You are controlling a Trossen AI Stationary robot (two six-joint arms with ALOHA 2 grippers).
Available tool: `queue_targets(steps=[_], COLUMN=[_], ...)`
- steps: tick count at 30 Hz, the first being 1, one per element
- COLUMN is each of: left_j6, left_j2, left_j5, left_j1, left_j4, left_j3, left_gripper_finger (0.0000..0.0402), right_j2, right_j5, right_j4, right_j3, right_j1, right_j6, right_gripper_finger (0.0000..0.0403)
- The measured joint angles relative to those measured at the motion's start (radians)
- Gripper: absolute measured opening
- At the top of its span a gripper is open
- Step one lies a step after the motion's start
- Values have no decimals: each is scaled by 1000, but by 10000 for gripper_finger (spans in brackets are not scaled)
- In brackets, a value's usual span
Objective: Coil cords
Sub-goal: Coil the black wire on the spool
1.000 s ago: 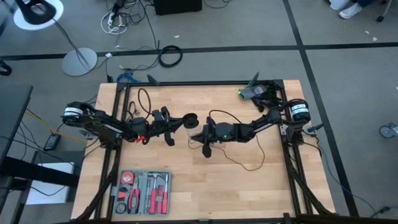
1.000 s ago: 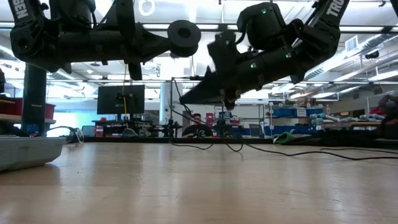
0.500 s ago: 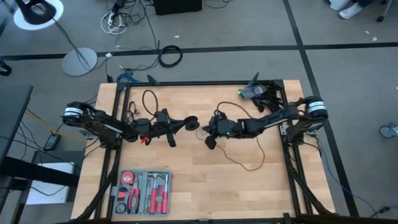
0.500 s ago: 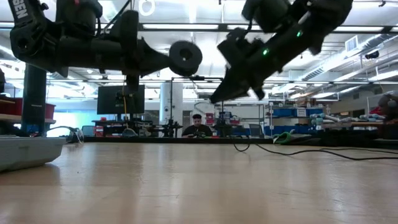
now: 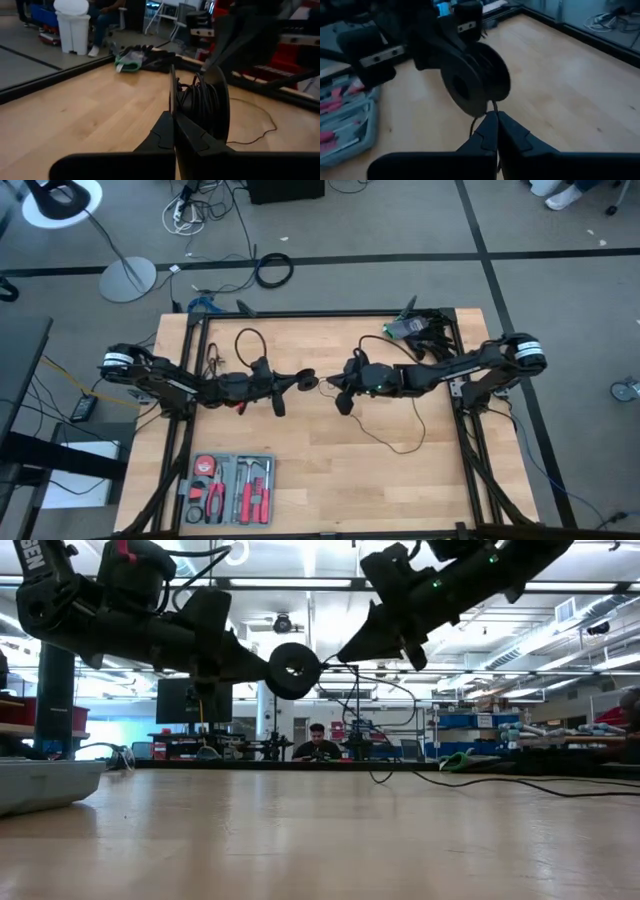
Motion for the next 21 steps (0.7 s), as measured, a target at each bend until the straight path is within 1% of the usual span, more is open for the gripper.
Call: queue_targets(steps=[3,6,11,16,21], left_j6=[2,5,25,24,22], left_j2=[4,9,10,9,10], left_j5=[-13,-28,-37,-41,-44], left_j1=[0,-1,-11,-14,-14], left_j4=[-2,-21,-81,-83,-68], left_j3=[1,7,39,45,44], left_gripper_finger=[0,0,0,0,0], right_j2=[35,87,174,213,260], right_j5=[-29,-51,-51,-59,-121], right_j4=[79,80,76,51,42], right_j3=[11,64,166,241,287], right_j1=[-1,-5,-6,-10,-18], right_j6=[-30,-69,-151,-212,-223], right_gripper_finger=[0,0,0,0,0])
